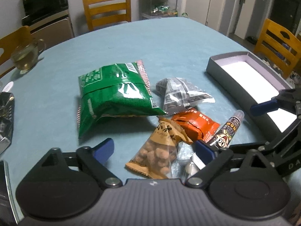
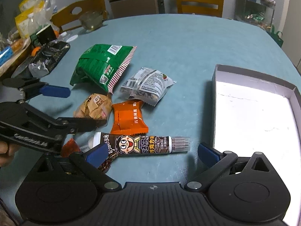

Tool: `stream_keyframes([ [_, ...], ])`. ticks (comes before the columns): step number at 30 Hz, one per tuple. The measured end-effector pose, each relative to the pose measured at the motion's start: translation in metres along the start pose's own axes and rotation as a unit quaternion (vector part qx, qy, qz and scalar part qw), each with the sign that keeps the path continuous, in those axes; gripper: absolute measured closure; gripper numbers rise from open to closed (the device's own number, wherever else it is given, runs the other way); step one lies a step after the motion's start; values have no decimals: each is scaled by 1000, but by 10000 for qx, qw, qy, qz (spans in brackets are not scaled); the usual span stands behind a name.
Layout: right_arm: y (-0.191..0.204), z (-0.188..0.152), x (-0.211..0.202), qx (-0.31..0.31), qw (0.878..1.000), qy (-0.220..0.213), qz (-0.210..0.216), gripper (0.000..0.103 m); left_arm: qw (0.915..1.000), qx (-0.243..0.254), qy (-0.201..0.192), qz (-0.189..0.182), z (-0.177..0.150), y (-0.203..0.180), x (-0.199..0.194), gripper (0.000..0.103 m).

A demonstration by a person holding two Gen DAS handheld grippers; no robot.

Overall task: Organize snacks
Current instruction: 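Move left tool to the tan peanut bag while right tool approaches the chocolate tube, then close left tool on the peanut bag while right tool grasps the chocolate tube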

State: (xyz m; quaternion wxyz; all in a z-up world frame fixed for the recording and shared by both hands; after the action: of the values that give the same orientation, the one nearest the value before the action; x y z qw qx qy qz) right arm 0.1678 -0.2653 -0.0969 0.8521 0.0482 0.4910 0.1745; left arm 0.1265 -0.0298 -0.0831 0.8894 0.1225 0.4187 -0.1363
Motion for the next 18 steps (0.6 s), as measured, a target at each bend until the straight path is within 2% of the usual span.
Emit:
stream_keyframes([
  [4, 1, 0, 0, -32, 10000, 8, -16, 0, 10000, 34, 47, -62, 1, -2, 11, 20],
  [12, 2, 0, 1, -10, 10000, 19, -40, 0, 9998, 53, 91, -191, 1, -3, 20, 27],
  [14, 2, 1, 0, 35, 10000, 34, 20, 0, 9996, 73, 95, -241, 2, -4, 21, 31],
  [16, 3, 1, -1, 50, 9999, 45, 79, 0, 9993, 94, 93, -359, 2, -6, 23, 42],
  [18, 4, 1, -1, 60, 9999, 68, 129, 0, 9992, 113, 103, -363, 3, -8, 24, 46],
])
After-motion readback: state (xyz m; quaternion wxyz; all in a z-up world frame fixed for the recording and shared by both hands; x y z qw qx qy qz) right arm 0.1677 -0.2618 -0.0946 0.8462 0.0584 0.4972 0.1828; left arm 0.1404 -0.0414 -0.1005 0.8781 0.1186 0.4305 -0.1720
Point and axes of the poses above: each gripper's, at about its wrist camera, not at the fingertips, and x roughly the way its jaws point, y to its left, z to its top, the point moved 4 cm from there along x, roughly the way its jaws point, and after that the axes turned 13 degrees about x, right-handed, at the moved point
